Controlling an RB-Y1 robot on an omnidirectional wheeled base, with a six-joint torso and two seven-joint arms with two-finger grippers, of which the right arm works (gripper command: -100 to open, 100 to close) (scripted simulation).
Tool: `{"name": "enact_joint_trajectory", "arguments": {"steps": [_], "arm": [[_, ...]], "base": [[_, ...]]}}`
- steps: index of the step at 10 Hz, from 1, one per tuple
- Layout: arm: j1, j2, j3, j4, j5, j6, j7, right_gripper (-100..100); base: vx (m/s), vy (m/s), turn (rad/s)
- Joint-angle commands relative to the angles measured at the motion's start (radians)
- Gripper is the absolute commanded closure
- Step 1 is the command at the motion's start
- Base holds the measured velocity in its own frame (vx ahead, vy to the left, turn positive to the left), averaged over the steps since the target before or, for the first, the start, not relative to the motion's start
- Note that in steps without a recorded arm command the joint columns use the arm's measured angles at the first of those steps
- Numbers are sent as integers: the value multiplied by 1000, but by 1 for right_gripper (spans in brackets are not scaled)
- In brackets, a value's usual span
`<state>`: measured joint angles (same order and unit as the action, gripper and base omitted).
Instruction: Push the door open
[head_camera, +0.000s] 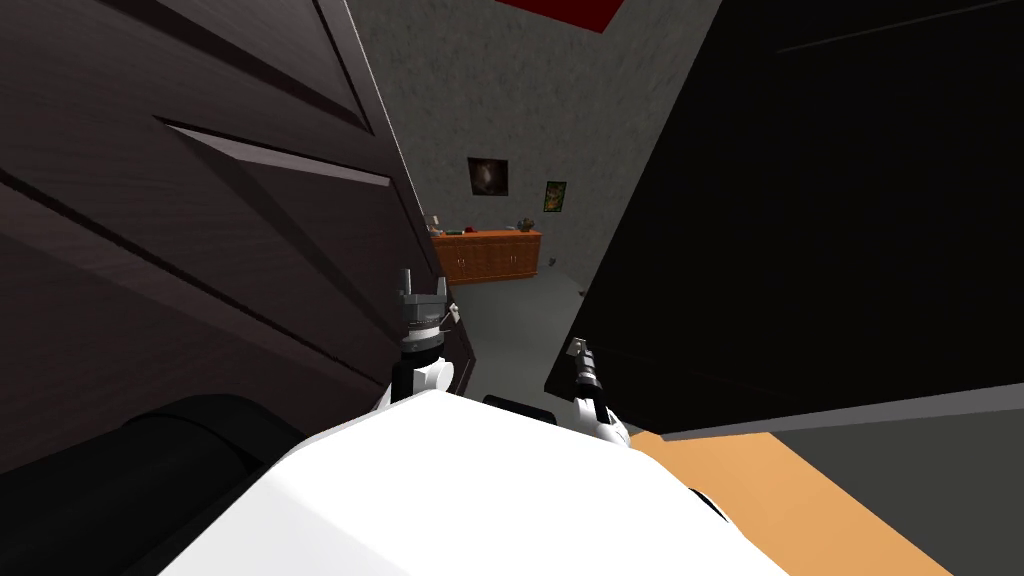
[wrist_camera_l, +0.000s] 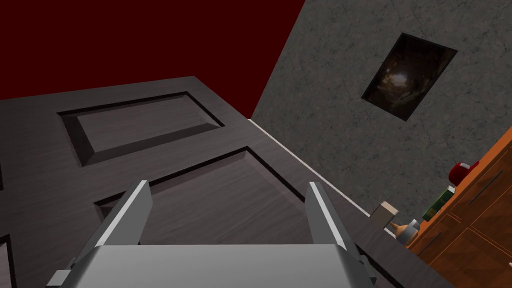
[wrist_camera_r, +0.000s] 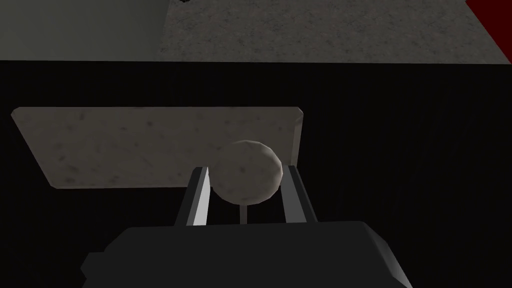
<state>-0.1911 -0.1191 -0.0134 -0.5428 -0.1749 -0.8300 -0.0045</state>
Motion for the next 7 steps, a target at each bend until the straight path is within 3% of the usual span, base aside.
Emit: {"name": "enact_joint_trajectory", "arguments": {"steps": [1, 7], "arm": [[10, -3, -6, -32, -2, 15, 4, 100], [13, 10, -49, -38, -25, 18, 44, 100]], "base": [[128, 51, -19], [155, 26, -53]]}}
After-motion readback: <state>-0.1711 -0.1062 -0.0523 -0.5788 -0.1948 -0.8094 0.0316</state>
